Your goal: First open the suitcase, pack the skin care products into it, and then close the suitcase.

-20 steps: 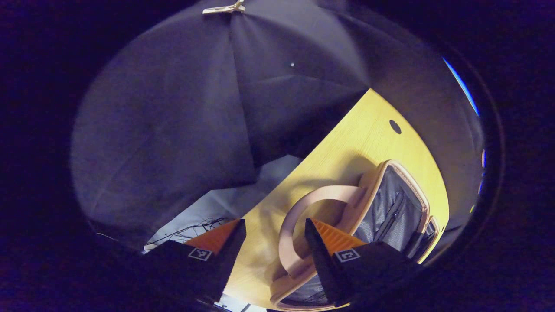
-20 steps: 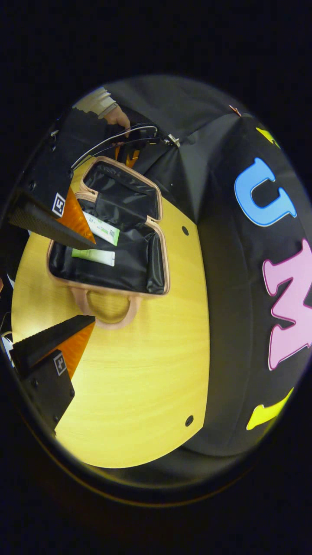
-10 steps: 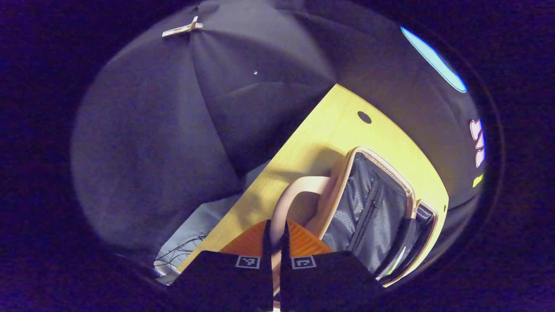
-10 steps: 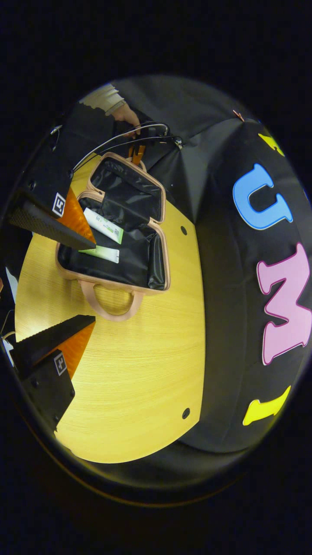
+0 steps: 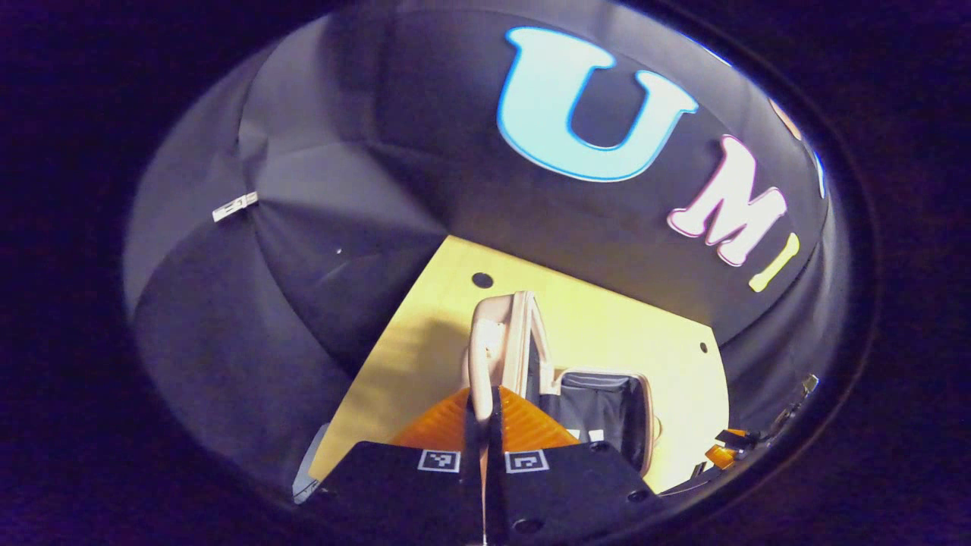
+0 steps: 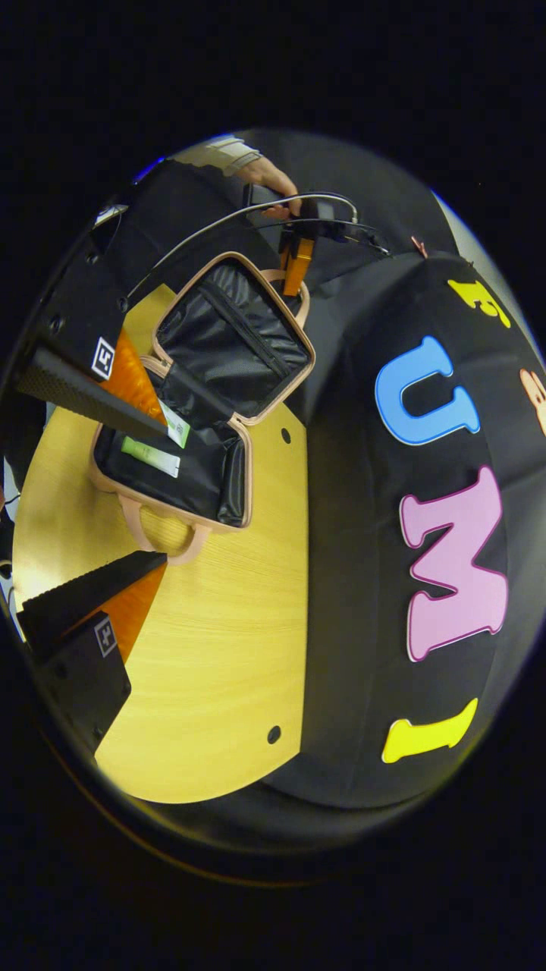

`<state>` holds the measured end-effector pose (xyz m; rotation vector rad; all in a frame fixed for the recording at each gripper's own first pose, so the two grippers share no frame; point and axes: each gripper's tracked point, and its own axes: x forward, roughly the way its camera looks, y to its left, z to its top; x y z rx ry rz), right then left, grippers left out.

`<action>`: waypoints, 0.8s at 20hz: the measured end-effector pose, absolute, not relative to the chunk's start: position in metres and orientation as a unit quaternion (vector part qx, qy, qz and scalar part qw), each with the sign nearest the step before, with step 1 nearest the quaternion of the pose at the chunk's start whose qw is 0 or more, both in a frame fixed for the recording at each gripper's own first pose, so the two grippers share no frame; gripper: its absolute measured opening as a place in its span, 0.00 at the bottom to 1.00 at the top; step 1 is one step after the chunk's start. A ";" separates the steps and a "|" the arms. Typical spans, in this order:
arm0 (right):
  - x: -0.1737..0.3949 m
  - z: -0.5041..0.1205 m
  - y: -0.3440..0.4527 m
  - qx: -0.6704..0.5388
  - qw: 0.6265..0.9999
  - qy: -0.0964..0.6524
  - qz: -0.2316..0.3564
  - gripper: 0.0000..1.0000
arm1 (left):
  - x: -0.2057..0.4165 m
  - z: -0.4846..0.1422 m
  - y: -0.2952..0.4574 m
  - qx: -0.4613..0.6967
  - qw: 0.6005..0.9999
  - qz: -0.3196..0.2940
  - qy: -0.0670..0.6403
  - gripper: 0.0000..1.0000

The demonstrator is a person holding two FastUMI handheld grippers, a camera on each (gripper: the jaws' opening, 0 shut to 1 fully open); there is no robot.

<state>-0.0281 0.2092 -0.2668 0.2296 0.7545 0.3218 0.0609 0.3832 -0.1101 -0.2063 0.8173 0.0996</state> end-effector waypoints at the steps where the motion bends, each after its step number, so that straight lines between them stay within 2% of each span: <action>1: -0.033 -0.261 0.202 0.111 0.913 0.359 0.159 0.96 | 0.066 -0.101 0.355 -0.098 0.915 0.026 0.390 0.07; 5: -0.048 -0.238 0.158 0.117 0.921 0.337 0.159 0.96 | 0.072 -0.099 0.204 -0.107 0.912 -0.079 0.388 0.07; 8: -0.061 -0.227 0.123 0.122 0.925 0.329 0.145 0.95 | 0.066 -0.142 0.114 -0.069 0.895 -0.128 0.421 0.07; 12: -0.081 -0.229 0.078 0.121 0.928 0.333 0.117 0.96 | 0.064 -0.234 0.048 -0.049 0.866 -0.140 0.478 0.08; 16: -0.098 -0.231 0.043 0.121 0.929 0.339 0.087 0.95 | 0.060 -0.302 0.030 -0.012 0.832 -0.127 0.540 0.08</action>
